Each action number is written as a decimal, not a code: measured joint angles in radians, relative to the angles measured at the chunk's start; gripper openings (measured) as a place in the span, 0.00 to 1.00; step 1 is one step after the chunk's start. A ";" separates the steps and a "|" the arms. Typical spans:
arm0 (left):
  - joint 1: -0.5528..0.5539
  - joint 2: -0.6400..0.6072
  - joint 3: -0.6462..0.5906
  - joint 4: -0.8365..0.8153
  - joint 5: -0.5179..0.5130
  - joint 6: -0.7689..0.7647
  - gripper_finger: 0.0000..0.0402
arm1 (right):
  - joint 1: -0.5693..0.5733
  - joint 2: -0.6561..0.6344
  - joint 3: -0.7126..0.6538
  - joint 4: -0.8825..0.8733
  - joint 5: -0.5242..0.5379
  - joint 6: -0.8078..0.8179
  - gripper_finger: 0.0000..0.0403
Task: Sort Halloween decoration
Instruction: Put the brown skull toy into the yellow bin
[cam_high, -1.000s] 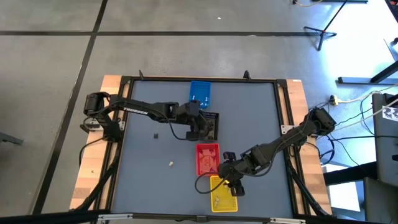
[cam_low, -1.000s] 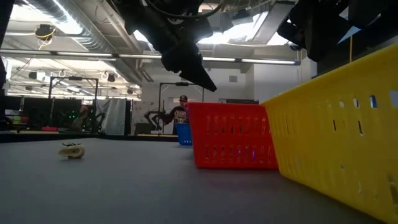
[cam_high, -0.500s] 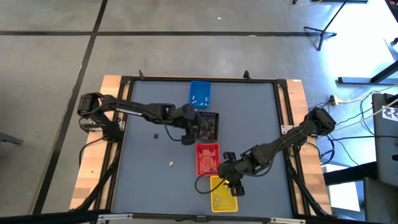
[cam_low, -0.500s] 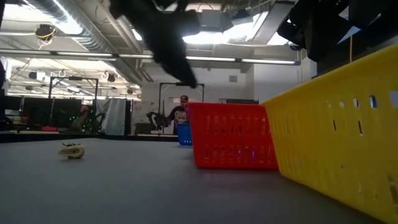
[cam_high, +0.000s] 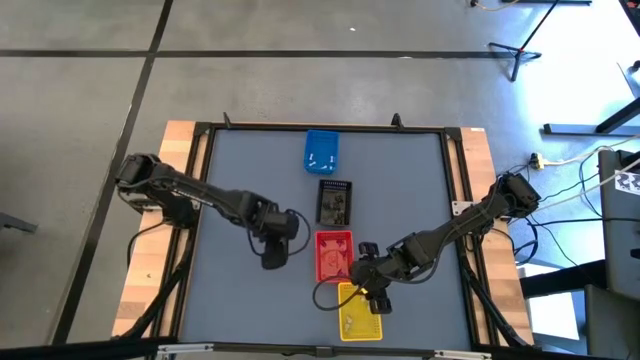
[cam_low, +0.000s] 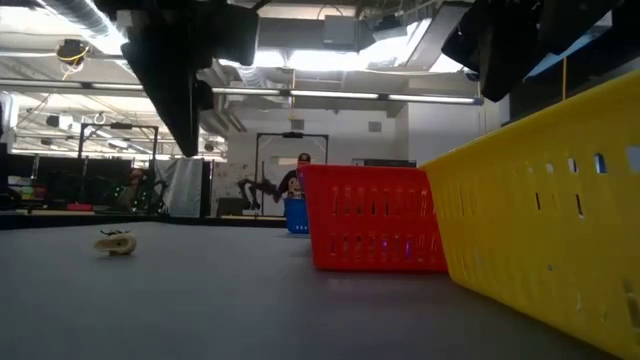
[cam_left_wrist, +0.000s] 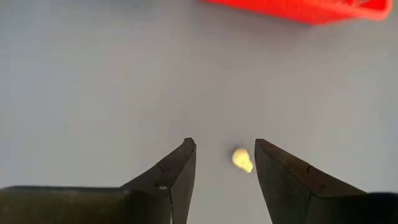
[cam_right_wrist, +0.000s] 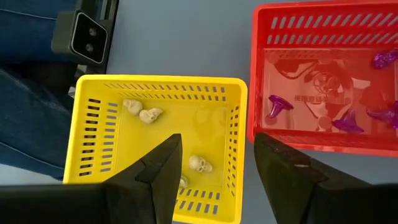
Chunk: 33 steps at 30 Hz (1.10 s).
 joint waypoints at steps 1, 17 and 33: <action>-0.014 -0.001 0.000 0.006 -0.018 -0.031 0.39 | 0.000 0.000 0.000 0.000 0.000 0.000 0.49; -0.179 0.043 0.000 0.019 -0.187 -0.247 0.39 | 0.000 0.000 0.000 0.000 0.001 0.000 0.49; -0.211 0.208 0.000 0.021 -0.180 -0.270 0.39 | 0.000 0.000 0.000 0.001 0.001 0.000 0.49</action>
